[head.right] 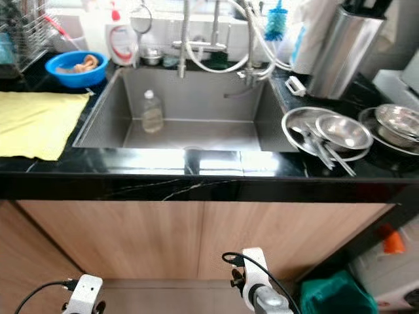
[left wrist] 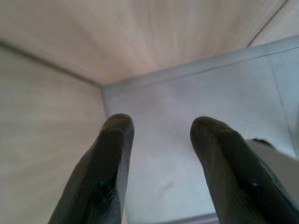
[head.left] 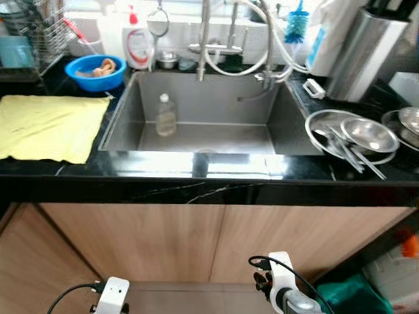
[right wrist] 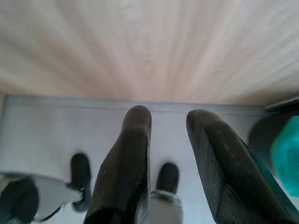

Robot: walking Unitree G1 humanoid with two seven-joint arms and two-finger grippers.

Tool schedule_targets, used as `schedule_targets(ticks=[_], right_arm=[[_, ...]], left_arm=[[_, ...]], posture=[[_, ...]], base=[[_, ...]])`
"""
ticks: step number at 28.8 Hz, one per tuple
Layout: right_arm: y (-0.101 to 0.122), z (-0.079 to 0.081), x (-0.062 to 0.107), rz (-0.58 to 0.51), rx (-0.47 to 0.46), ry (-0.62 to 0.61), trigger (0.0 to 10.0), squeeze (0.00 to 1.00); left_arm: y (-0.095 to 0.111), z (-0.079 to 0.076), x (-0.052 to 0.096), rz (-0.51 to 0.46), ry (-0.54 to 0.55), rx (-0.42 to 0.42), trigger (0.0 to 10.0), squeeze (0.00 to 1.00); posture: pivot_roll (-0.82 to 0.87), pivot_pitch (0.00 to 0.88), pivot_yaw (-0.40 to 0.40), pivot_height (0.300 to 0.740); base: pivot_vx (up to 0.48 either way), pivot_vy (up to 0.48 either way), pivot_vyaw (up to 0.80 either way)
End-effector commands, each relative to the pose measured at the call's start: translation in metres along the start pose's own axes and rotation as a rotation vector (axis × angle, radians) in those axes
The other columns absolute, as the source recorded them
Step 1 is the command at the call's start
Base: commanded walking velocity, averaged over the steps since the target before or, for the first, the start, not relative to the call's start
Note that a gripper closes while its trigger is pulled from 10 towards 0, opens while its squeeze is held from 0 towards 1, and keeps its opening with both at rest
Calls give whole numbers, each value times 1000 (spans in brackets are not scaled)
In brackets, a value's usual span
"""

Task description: Kitchen organization

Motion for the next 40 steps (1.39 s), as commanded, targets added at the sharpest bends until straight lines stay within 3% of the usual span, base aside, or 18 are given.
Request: schedule_targets(ticks=[1,4,6,14,19,20,21,22,24,29,34,40], right_arm=[[6,-4,1,-47,-18,-23,10000,0],[12,-4,1,-85,-3,-22,10000,0],[17,-5,1,-106,57,-33,10000,0],[20,-2,1,-125,86,-21,10000,0],[20,-2,1,-127,95,-23,10000,0],[19,-3,2,-125,82,-27,10000,0],[19,-4,2,-122,74,-32,10000,0],[19,-4,2,-122,74,-32,10000,0],[18,-5,2,-119,62,-40,10000,0],[15,-6,2,-113,23,-56,10000,0],[14,-7,3,-115,22,-70,10000,0],[12,-8,3,-115,20,-92,10000,0]], left_arm=[[-1,-2,1,-4,-7,-29,10000,0],[1,-1,1,-20,-5,-40,10000,0],[3,1,1,-37,8,-43,10000,0],[5,5,2,-50,28,-58,10000,0],[6,8,3,-73,57,15,10000,0],[20,9,5,-161,46,26,10000,0],[44,12,14,-318,24,13,10000,0],[44,12,14,-318,24,13,10000,0],[55,13,26,-414,7,6,10000,0],[23,24,28,-334,34,46,10000,0],[10,33,38,-332,56,84,10000,0],[-6,57,53,-346,115,103,10000,0]], posture=[[-12,0,-57,740],[-23,0,-52,740],[-33,4,-50,740],[-45,11,-46,740],[-66,10,-43,740],[-65,8,-43,740],[-64,8,-43,740],[-64,8,-43,740],[-61,9,-42,740],[-56,5,-41,740],[-58,0,-29,740],[-62,0,-14,740]], base=[[0,0,0],[0,0,0],[0,0,0],[0,0,0],[0,0,0],[0,0,0],[0,0,0],[0,0,0],[0,0,0],[0,0,0],[0,0,0],[0,0,0]])
Point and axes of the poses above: a point about 5 cm out from each wrist's last joint towards the gripper, its own x axis pointing back from the gripper into the wrist, its own y axis along the axis of the wrist's last joint, z = x × y, the point moved 6 cm from there along -x, pointing out of the wrist towards the gripper, and after that the axes turned 10 degrees about x, right-handed, at the moved point
